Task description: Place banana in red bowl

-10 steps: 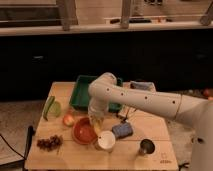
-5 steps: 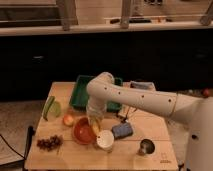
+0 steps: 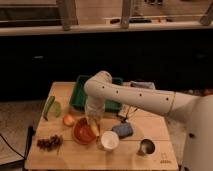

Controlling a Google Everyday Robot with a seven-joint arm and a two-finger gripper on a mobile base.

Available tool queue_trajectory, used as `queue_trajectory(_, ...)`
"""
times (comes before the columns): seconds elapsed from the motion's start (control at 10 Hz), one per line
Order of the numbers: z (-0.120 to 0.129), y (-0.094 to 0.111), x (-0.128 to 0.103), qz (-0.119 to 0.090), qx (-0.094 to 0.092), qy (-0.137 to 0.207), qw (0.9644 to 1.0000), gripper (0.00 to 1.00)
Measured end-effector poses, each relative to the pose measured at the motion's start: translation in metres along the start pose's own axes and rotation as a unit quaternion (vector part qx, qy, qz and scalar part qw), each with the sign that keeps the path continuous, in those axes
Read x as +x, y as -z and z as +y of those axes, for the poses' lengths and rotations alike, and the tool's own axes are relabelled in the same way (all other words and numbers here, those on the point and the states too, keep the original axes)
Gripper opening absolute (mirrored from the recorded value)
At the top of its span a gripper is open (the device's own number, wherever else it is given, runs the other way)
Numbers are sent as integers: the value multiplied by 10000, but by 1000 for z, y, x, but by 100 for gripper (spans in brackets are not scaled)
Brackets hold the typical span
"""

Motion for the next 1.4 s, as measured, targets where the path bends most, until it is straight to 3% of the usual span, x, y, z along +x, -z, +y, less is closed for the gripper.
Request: queue_trajectory(1.4, -15, -7, 15, -339, -95, 279, 9990, 0)
